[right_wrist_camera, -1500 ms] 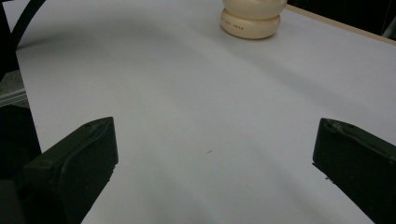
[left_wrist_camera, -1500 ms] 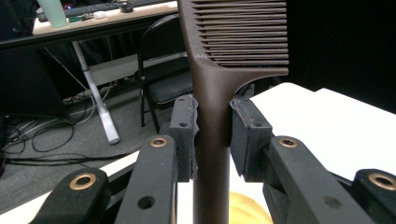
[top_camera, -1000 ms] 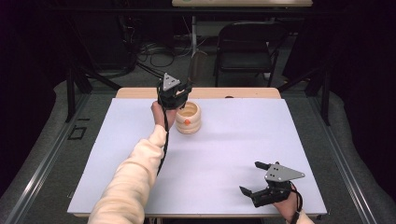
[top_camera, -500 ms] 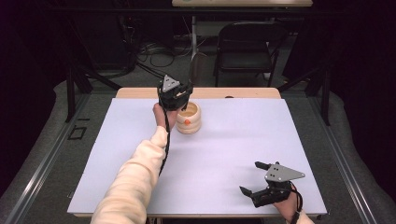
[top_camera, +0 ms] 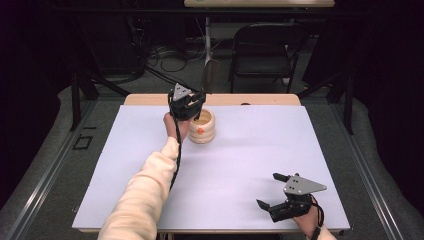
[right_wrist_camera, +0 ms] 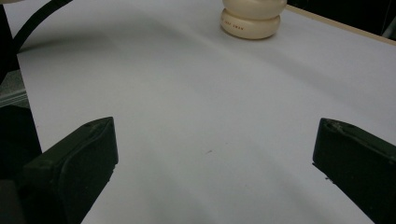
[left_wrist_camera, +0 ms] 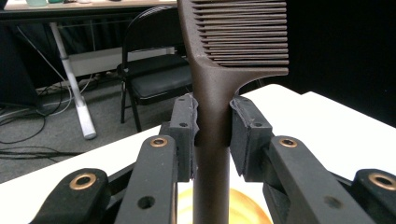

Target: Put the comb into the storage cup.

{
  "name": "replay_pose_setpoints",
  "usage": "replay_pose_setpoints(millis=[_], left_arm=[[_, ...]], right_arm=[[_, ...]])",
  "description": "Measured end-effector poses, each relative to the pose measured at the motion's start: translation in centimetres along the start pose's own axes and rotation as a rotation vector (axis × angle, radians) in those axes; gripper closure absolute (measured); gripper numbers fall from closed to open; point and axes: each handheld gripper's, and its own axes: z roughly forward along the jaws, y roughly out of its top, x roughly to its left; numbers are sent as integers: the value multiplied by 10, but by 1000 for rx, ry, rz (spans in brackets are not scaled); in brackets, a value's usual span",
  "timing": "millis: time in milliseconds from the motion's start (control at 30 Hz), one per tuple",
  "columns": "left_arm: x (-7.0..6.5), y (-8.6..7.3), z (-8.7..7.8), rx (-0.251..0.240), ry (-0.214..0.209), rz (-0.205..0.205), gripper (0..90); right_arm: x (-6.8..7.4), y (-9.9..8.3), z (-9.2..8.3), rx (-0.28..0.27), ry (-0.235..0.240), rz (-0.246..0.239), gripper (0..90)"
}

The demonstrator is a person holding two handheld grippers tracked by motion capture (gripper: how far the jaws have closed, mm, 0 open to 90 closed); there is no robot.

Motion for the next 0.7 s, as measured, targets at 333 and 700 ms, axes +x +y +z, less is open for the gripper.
replay_pose_setpoints(millis=[333,700], left_arm=[[0,-7,2,7,-7,-8,722],[-2,-14,5,46,-14,17,722]], right_arm=[[0,0,0,0,0,0,0],[0,0,0,1,0,0,0]])
